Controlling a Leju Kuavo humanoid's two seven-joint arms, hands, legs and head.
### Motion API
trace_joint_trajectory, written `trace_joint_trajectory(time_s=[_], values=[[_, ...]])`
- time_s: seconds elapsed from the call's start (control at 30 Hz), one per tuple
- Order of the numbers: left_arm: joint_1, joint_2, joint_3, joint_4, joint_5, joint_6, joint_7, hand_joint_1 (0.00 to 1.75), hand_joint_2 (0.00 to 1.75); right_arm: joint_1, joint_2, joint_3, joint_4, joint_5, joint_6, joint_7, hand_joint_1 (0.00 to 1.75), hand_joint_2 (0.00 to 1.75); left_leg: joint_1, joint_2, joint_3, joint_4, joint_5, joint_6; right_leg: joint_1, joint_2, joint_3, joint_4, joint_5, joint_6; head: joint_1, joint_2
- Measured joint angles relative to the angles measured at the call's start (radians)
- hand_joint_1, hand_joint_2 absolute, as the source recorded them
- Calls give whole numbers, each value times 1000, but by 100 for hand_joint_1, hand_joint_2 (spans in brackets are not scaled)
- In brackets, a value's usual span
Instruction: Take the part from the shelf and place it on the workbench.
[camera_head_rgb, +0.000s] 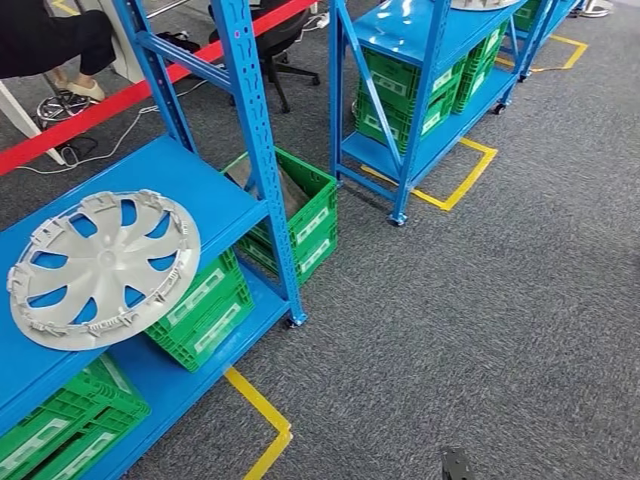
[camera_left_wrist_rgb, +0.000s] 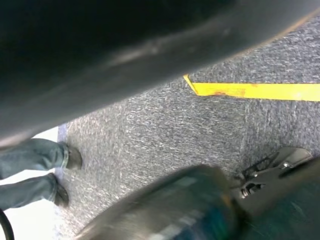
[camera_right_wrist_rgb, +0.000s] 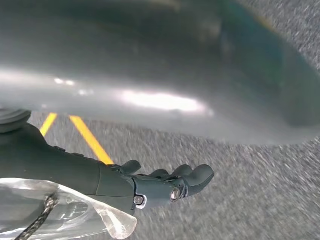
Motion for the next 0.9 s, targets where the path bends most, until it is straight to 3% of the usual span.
trace_joint_trajectory(time_s=[0.07,0.1,0.13,0.17,0.2,0.27,0.33,0.4,0.43,0.5,0.53,0.57,0.6,0.63,0.67,0.7,0.77,0.83,0.87,0.9], values=[[-3,0,0,0,0,0,0,0,0,3,0,2,1,0,0,0,0,0,4,39,-67,135,-61,-10,3,-30,4,-1,-6,-7,-3,0],[-2,0,0,0,0,0,0,0,0,4,0,2,1,0,0,0,0,0,7,45,-95,191,-77,-12,3,-44,6,-1,-8,-8,-3,0],[-1,1,0,0,0,0,0,0,0,4,0,2,1,0,0,0,0,0,10,48,-108,214,-75,-14,4,-57,9,0,-11,-8,-3,0],[1,1,0,0,0,0,0,0,0,3,0,3,1,0,0,0,0,0,11,51,-101,197,-54,-15,4,-69,12,0,-14,-7,-3,0],[2,2,0,0,0,0,0,0,0,2,0,4,1,0,0,0,0,0,11,60,-75,142,-17,-13,4,-81,18,0,-17,-6,-4,0],[1,2,0,0,1,1,0,0,0,1,0,7,1,0,0,-1,0,0,5,103,-7,2,44,-5,7,-103,28,0,-26,1,-4,0],[-1,3,0,0,5,2,0,0,0,1,0,13,1,1,0,-2,0,0,-4,131,24,-67,58,5,11,-125,35,-1,-34,12,-4,0],[2,5,1,0,8,3,0,0,0,-2,0,18,1,1,0,-3,0,0,-5,112,24,-73,56,15,13,-143,45,-7,-38,24,-2,0],[5,6,1,0,9,3,0,0,0,-4,1,21,1,1,0,-4,0,0,-2,101,27,-79,59,21,11,-132,47,-6,-43,29,0,0],[6,7,2,0,10,3,-1,0,0,-7,1,24,2,1,0,-5,0,0,4,78,34,-90,64,33,7,-77,22,51,-79,36,4,0],[5,6,2,0,10,3,-1,0,0,-6,1,25,2,1,0,-5,0,0,5,66,35,-92,65,38,6,-45,-10,112,-108,38,6,0],[4,6,2,0,10,3,-1,0,0,-3,1,26,2,1,0,-5,0,0,5,52,35,-92,64,41,6,-28,-49,186,-137,39,7,0],[4,6,2,0,10,3,-1,0,0,-1,1,27,2,1,0,-5,0,0,4,38,36,-92,63,42,6,-22,-88,251,-156,41,8,0],[5,5,3,0,10,3,-1,0,0,1,1,28,2,1,0,-5,0,0,3,23,37,-92,63,43,6,-19,-115,287,-156,41,8,0],[6,6,4,0,11,3,-1,0,0,2,1,29,2,1,0,-5,0,0,3,8,39,-91,61,42,6,-18,-124,284,-134,41,7,0],[7,6,4,0,11,3,-1,0,0,2,1,31,2,1,0,-5,0,0,3,-6,42,-91,60,40,5,-15,-115,247,-98,41,7,0],[7,6,6,0,11,4,-2,0,0,1,1,36,2,1,0,-5,0,0,5,-33,48,-87,54,32,1,21,-62,108,-20,38,7,0],[5,6,7,0,12,4,-2,0,0,0,1,41,2,1,0,-5,0,0,6,-56,45,-80,48,22,-3,63,-20,20,6,32,7,0],[6,6,8,0,13,4,-2,0,0,0,1,43,2,1,0,-5,0,0,7,-66,41,-79,49,16,-2,71,-13,13,0,28,6,0],[7,7,9,0,13,5,-2,0,0,0,1,45,2,1,0,-5,0,0,9,-76,37,-79,49,11,-2,64,-9,10,0,23,6,0]])
